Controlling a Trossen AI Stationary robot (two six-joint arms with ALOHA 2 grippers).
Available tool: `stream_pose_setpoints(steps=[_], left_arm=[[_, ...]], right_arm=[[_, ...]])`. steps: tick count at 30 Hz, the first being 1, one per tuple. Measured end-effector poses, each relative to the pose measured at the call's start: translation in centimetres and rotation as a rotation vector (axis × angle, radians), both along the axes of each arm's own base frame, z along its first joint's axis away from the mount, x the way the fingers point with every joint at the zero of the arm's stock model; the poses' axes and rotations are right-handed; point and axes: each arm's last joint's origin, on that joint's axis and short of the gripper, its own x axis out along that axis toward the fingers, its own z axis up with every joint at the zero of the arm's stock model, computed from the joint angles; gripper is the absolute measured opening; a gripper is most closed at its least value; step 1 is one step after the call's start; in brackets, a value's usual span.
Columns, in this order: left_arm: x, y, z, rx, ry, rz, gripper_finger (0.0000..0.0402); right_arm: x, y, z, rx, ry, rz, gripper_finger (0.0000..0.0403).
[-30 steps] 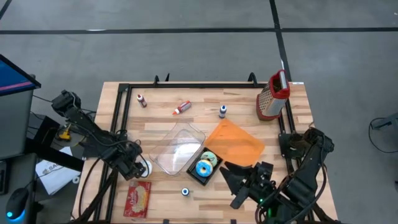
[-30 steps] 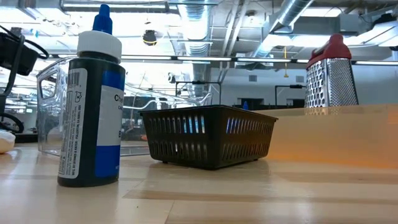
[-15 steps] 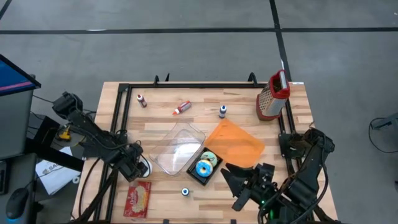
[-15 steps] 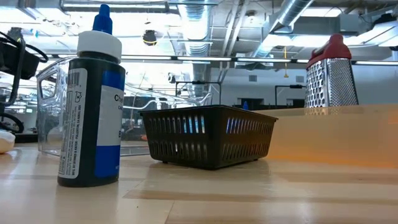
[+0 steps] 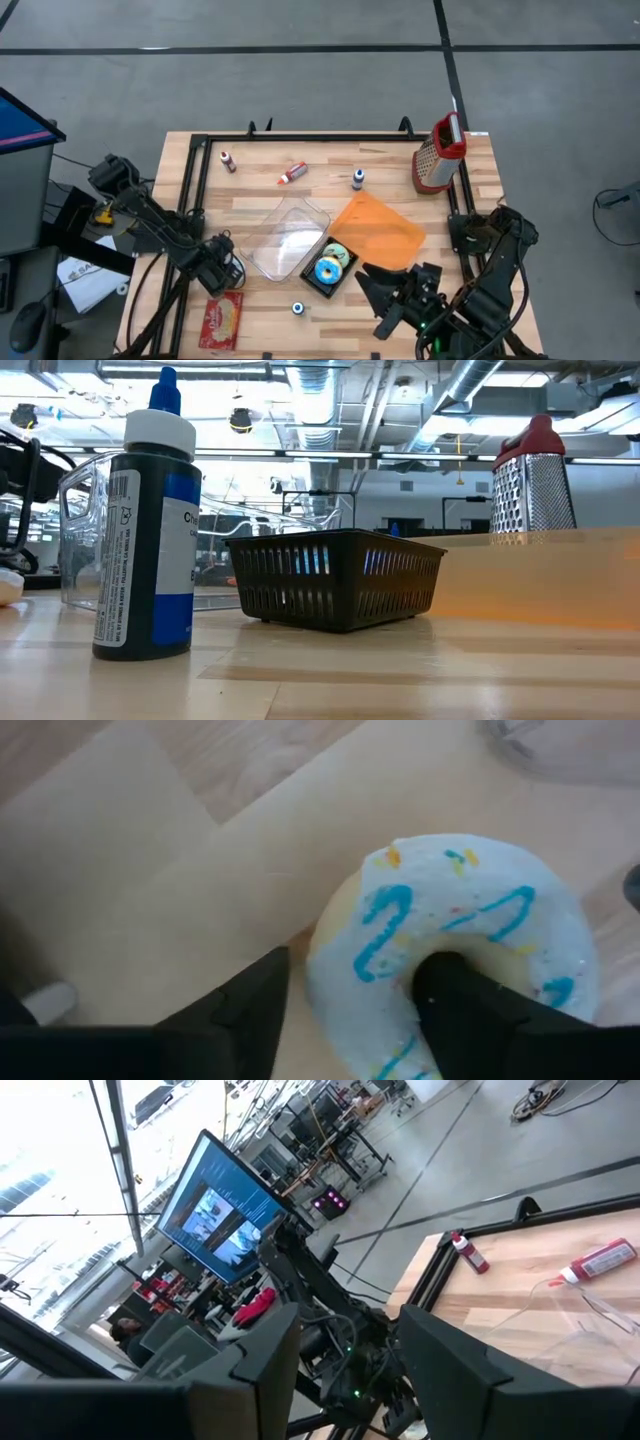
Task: Pick & Place Food Item
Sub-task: Put the white donut into the black bin
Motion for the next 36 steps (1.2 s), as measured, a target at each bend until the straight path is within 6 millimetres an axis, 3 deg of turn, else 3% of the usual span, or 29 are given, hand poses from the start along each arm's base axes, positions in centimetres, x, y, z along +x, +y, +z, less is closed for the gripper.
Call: stream_pose_setpoints(steps=[6, 9, 15, 25, 30, 36], left_arm=[[-0.2, 0.0, 0.8, -0.030, -0.040, -0.010, 0.0104], [-0.7, -0.1, 1.6, -0.064, -0.083, -0.032, 0.0082], [-2.0, -0.8, 3.6, -0.186, -0.205, -0.121, 0.0086], [-2.8, -5.9, 7.3, -0.377, -0.721, -0.441, 0.0103], [-0.3, -7.0, 10.8, -0.232, -0.842, -0.622, 0.0101], [5.5, -4.7, 15.1, 0.070, -0.852, -0.687, 0.0101]], right_arm=[[-0.2, 0.3, 0.0, 0.006, -0.003, 0.011, 0.0166], [-0.3, 0.4, 0.1, 0.012, -0.008, 0.015, 0.0166], [-0.7, 1.2, 0.6, 0.006, -0.026, 0.019, 0.0166], [-2.0, 3.3, 2.6, -0.031, -0.032, 0.037, 0.0166], [-2.5, 3.8, 3.3, -0.046, -0.022, 0.055, 0.0166], [-3.0, 4.2, 3.3, -0.051, -0.019, 0.071, 0.0166]])
